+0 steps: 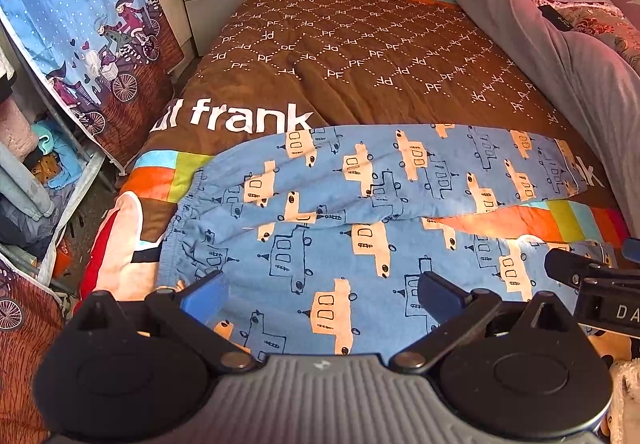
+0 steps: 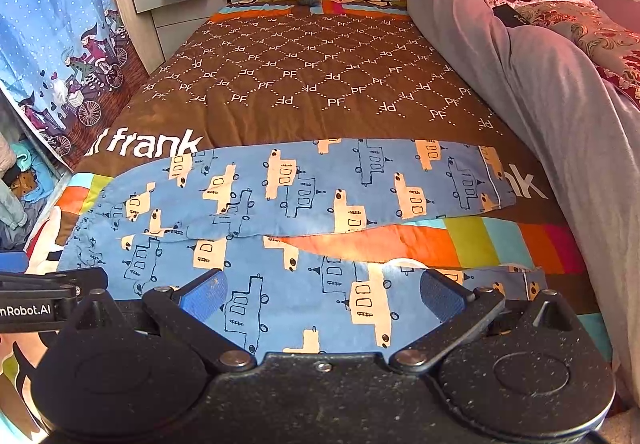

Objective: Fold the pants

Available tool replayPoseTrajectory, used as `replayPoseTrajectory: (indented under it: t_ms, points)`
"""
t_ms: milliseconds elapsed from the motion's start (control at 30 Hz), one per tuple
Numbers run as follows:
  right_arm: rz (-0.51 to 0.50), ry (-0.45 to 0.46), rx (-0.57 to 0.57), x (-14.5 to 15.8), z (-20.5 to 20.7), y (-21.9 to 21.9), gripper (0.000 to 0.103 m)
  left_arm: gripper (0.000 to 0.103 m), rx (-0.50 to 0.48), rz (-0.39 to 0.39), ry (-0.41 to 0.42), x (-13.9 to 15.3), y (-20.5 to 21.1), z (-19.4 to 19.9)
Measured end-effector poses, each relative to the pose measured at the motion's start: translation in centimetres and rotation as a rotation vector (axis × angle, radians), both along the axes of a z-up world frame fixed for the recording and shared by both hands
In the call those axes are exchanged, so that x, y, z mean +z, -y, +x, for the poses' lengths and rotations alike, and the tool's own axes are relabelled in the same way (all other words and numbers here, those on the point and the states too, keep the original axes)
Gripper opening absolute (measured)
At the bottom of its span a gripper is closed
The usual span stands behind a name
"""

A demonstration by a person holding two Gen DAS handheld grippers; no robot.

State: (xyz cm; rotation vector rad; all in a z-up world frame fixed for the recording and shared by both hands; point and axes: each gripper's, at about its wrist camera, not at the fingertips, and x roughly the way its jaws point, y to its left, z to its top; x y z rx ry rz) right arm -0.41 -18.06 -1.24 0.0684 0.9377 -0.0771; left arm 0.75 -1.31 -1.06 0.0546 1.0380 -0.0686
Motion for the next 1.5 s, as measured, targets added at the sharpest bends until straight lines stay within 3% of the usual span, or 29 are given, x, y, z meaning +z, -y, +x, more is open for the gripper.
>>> replayPoseTrajectory:
  t_ms: [400, 567, 700, 933, 1067, 1233, 1367, 1467, 1500]
  points:
    - [0.020, -0.024, 0.018, -1.4, 1.8, 1.4, 0.102, 0.103, 0.012, 0.012, -0.027, -1.3, 0.9, 1.2]
    - [0.057, -0.054, 0.029, -2.4, 2.8, 2.7, 0.102, 0.103, 0.008, 0.012, -0.100, -2.9, 0.5, 1.5]
    - [0.047, -0.067, 0.081, -3.4, 4.2, 3.9, 0.102, 0.103, 0.031, -0.010, -0.144, -4.4, -1.3, 2.3]
    - [0.006, -0.043, 0.233, -5.2, 9.0, 4.4, 0.102, 0.103, 0.025, 0.045, -0.090, -5.4, -4.5, 7.5]
    - [-0.017, -0.004, 0.325, -5.9, 12.2, 3.6, 0.102, 0.103, -0.066, 0.090, -0.015, -6.0, -5.9, 12.3]
    - [0.022, 0.001, 0.423, -6.6, 16.7, 2.6, 0.102, 0.102, -0.254, 0.109, 0.074, -7.6, -7.4, 17.5]
    - [0.132, -0.022, 0.532, -7.8, 20.8, 2.2, 0.102, 0.102, -0.360, 0.113, 0.048, -9.6, -8.2, 21.1]
    - [0.112, -0.015, 0.641, -8.2, 23.5, 1.4, 0.102, 0.100, -0.423, 0.056, 0.008, -11.1, -9.1, 23.2]
    - [0.103, -0.014, 0.679, -8.3, 24.5, 1.1, 0.101, 0.094, -0.441, 0.037, -0.010, -11.7, -9.4, 23.9]
